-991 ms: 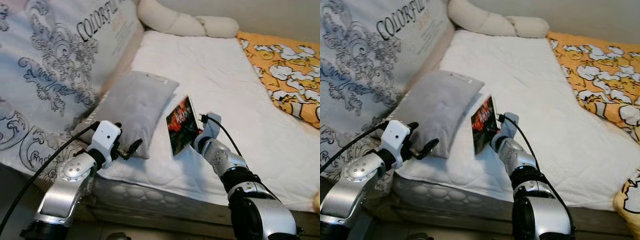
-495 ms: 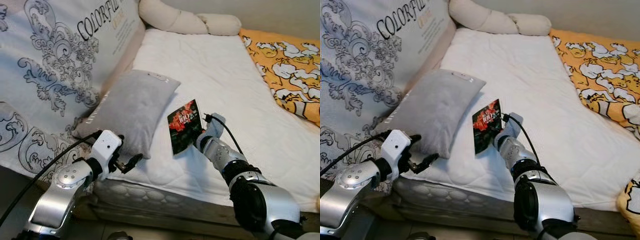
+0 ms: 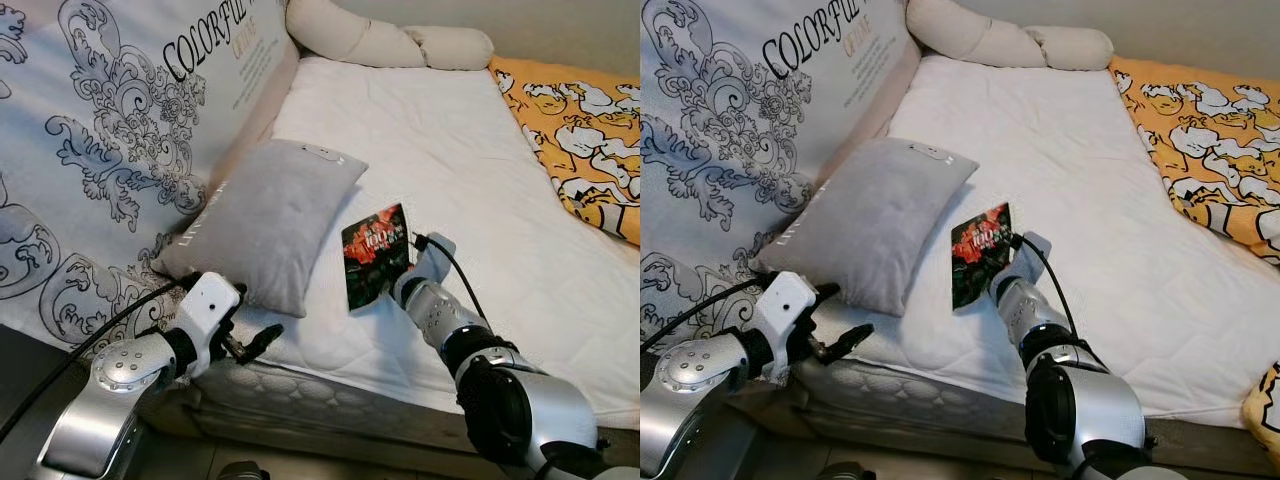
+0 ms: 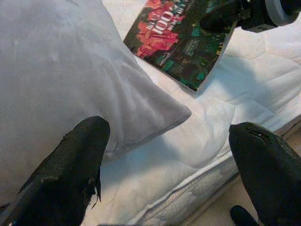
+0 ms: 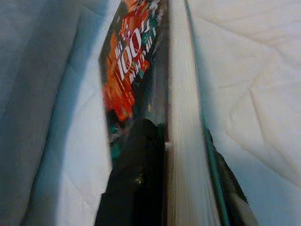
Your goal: Clean up the room
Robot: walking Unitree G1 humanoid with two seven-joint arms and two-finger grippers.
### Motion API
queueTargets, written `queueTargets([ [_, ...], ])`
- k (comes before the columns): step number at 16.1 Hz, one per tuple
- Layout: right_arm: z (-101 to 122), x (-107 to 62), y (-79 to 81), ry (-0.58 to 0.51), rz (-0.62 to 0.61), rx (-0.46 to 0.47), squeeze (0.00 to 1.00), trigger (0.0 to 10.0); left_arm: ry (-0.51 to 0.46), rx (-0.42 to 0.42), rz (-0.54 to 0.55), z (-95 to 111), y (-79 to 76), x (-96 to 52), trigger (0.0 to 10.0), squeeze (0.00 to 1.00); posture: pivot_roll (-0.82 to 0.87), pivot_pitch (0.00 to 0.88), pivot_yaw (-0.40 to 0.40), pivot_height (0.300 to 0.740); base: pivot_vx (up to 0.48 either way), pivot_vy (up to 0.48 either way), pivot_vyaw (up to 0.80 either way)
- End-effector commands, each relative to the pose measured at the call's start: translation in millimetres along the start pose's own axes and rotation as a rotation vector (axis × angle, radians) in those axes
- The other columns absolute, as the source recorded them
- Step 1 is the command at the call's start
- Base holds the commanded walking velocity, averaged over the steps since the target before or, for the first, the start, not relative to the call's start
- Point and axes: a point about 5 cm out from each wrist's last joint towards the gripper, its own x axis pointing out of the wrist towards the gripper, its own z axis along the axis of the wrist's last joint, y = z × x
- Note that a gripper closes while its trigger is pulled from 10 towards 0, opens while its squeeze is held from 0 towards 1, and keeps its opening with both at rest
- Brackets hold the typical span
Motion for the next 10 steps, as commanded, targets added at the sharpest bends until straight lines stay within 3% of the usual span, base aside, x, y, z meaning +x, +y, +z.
queueTargets([
  [1,-6,-0.4,-6.4,0.012,-0.027,0.015,1.0,10.0,-0.002,0.012,-0.012,4,-2.1,-0.3,10.0,0.0,0.15,0.0,-0.019,0.74,0.0,0.0,0.0],
  [7,1,-1.6,-22.7,-0.031,-0.087,0.023,1.0,10.0,-0.026,0.014,0.007,10,0.6,9.4,10.0,0.0,0.16,0.0,-0.044,0.74,0.0,0.0,0.0],
  [10,-4,-4.0,-42.1,-0.024,-0.146,0.024,1.0,10.0,-0.044,0.015,0.019,15,3.4,15.9,10.0,0.0,0.15,0.0,-0.059,0.74,0.0,0.0,0.0],
])
